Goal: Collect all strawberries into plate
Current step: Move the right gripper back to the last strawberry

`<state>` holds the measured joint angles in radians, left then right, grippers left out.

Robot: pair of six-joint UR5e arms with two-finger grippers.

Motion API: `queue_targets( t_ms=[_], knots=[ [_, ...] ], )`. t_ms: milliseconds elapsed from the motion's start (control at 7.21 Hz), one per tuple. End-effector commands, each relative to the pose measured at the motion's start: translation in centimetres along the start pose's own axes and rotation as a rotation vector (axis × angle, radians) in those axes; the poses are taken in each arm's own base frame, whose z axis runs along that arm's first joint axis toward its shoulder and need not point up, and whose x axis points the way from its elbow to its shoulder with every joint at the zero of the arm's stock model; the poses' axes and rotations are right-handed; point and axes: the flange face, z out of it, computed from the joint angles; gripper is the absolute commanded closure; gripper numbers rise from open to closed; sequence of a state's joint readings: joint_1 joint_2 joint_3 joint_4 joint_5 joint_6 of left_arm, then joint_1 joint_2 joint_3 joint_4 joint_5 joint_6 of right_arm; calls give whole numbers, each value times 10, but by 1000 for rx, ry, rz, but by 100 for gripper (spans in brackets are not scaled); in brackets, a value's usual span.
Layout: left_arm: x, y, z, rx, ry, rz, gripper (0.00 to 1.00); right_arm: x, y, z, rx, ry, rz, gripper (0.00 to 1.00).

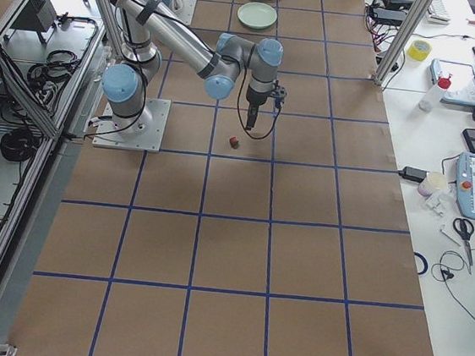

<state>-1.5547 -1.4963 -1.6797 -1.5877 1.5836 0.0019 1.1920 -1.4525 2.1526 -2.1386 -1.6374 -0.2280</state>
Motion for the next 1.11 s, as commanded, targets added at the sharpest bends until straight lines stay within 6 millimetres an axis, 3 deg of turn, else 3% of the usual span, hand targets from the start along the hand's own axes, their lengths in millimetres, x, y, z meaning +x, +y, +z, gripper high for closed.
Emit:
queue_targets(
  t_ms=[0, 139, 555, 971],
  knots=[
    [0, 0, 0, 1, -1, 0, 0, 11, 25, 42, -65, -114, 47, 14],
    [0, -1, 0, 1, -1, -1, 0, 16, 27, 47, -24, -103, 59, 16],
    [-3, 0, 0, 1, -2, -4, 0, 17, 24, 56, -33, -106, 60, 44],
    [-2, 0, -1, 2, -1, -3, 0, 21, 19, 49, -11, -87, 59, 88]
  ],
)
